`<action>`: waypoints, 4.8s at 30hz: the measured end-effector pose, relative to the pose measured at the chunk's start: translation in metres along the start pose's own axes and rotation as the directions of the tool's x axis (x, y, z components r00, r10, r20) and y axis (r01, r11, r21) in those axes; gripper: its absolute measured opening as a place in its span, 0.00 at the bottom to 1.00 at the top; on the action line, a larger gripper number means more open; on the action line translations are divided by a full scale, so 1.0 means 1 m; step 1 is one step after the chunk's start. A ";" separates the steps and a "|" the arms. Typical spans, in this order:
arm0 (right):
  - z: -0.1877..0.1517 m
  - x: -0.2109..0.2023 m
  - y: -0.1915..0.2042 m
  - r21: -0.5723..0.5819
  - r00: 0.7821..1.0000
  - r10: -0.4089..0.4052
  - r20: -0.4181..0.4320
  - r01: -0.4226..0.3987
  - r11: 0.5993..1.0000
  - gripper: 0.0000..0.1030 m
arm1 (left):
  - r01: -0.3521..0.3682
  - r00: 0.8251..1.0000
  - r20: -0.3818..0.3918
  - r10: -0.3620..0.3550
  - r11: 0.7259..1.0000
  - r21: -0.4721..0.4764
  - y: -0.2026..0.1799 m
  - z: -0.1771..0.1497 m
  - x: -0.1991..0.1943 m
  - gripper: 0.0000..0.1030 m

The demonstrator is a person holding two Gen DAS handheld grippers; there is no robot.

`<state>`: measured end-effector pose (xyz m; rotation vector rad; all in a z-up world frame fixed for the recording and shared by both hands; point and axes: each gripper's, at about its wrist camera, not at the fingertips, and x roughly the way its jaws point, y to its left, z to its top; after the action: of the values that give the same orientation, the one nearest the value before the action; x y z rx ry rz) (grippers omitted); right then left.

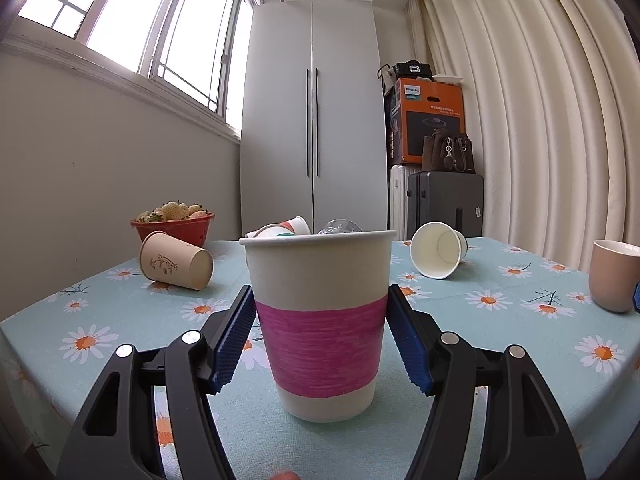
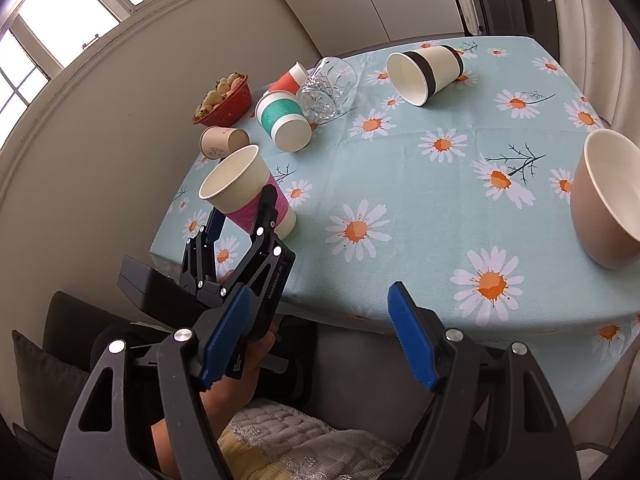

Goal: Flip cup upright

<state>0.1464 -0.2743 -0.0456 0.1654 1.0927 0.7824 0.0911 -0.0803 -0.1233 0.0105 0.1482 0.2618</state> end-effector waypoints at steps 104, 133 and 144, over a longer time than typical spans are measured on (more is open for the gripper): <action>-0.061 -0.035 0.087 -0.231 0.925 -0.212 0.314 0.292 0.928 0.92 | 0.293 0.830 -0.459 -0.318 0.948 -0.127 0.097 0.089 -0.113 0.94; -0.064 -0.035 0.087 -0.235 0.926 -0.217 0.310 0.295 0.926 0.92 | 0.299 0.825 -0.462 -0.326 0.945 -0.133 0.094 0.088 -0.114 0.94; -0.064 -0.036 0.087 -0.233 0.925 -0.216 0.311 0.295 0.927 0.92 | 0.297 0.822 -0.466 -0.328 0.944 -0.141 0.095 0.088 -0.115 0.94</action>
<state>0.0423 -0.2498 -0.0077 -0.1025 0.7080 0.6414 -0.0299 -0.0176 -0.0173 -0.1431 0.6390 -0.0691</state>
